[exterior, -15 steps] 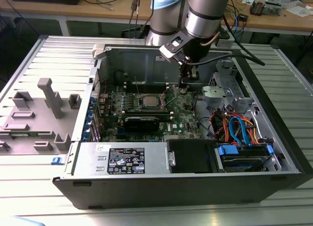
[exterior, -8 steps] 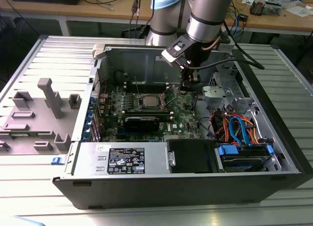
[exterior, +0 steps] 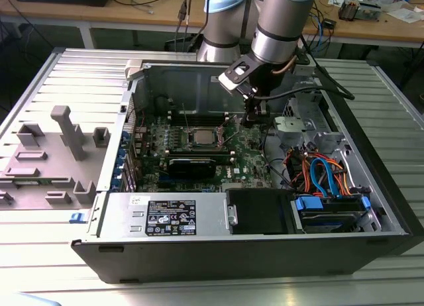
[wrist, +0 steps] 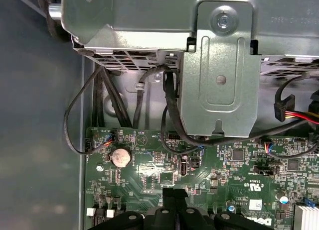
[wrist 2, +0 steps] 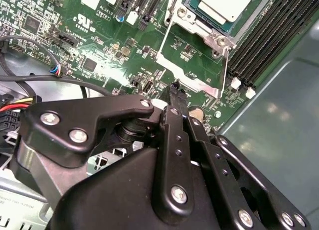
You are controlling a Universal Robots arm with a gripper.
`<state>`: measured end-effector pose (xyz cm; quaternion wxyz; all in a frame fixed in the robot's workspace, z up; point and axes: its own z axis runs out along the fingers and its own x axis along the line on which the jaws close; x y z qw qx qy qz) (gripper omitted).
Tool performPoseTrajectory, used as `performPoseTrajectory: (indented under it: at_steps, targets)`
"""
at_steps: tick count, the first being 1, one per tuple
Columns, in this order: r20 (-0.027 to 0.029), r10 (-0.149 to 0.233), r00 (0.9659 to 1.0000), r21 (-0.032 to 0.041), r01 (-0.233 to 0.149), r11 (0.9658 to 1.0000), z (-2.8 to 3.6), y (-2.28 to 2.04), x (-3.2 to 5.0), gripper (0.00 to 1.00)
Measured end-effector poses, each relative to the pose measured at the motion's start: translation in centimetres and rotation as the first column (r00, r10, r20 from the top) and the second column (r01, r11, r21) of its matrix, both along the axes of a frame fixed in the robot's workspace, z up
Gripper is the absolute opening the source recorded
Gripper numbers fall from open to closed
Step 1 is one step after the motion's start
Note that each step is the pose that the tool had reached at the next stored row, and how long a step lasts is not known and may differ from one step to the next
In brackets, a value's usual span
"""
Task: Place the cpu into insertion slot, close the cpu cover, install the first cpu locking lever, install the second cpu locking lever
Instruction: 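Close the cpu cover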
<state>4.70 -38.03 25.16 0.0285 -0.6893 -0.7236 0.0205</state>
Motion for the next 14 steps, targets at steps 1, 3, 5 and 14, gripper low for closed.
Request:
performPoseTrajectory:
  at_steps: [1,3,5,14]
  targets:
    - [0.0000,0.000,1.0000,0.0001,0.000,1.0000,0.00,0.00,0.00,0.11]
    - [0.0001,0.000,1.0000,0.0004,0.000,1.0000,-0.01,0.00,-0.24,0.11]
    - [0.0000,0.000,1.0000,0.0001,0.000,1.0000,0.00,0.00,-0.44,0.11]
    - [0.0001,0.000,1.0000,0.0003,0.000,1.0000,0.00,0.00,-1.32,0.11]
